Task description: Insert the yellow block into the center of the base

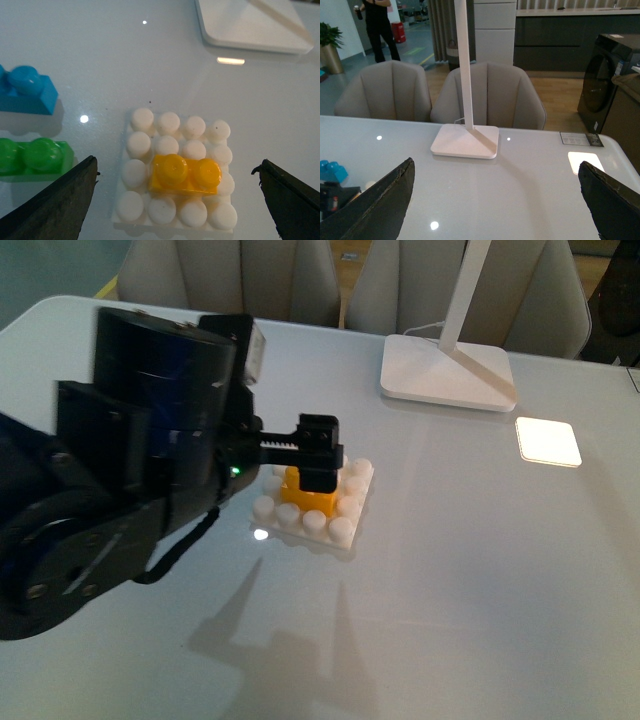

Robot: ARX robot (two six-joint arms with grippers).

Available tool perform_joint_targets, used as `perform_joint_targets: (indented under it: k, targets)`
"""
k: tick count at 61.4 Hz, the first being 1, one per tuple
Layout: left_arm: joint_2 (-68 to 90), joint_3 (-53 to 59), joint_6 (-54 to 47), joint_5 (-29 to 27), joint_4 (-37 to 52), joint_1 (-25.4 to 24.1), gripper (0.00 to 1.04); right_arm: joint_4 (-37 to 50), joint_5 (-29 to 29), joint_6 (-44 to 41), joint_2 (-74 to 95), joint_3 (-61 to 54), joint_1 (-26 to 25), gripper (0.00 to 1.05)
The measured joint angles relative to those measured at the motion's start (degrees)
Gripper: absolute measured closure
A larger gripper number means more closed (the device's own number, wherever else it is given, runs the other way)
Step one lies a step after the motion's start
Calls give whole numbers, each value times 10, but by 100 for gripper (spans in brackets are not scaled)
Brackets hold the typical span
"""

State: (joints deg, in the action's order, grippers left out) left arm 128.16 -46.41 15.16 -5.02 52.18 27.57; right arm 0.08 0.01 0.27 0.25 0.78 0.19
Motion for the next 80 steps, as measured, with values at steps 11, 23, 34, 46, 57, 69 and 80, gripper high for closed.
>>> perform_joint_targets:
  k: [11, 23, 34, 46, 57, 69, 80]
  targets:
    - [-123, 154, -25, 50, 73, -58, 7, 0, 0, 0, 0, 0, 0, 9]
    - [-209, 250, -36, 64, 97, -116, 9, 0, 0, 0, 0, 0, 0, 9]
    - [-218, 314, -72, -22, 244, -133, 43, 0, 0, 0, 0, 0, 0, 9]
    - [-244, 339, -83, -24, 275, -146, 92, 0, 0, 0, 0, 0, 0, 9]
    - [-568, 458, -135, -1, 165, -219, 102, -1, 1, 0, -1, 0, 0, 9]
    - [-727, 459, -143, 45, 32, -271, 102, -2, 0, 0, -1, 0, 0, 9]
    - [-855, 458, -145, 50, -94, -273, 102, -2, 0, 0, -1, 0, 0, 9]
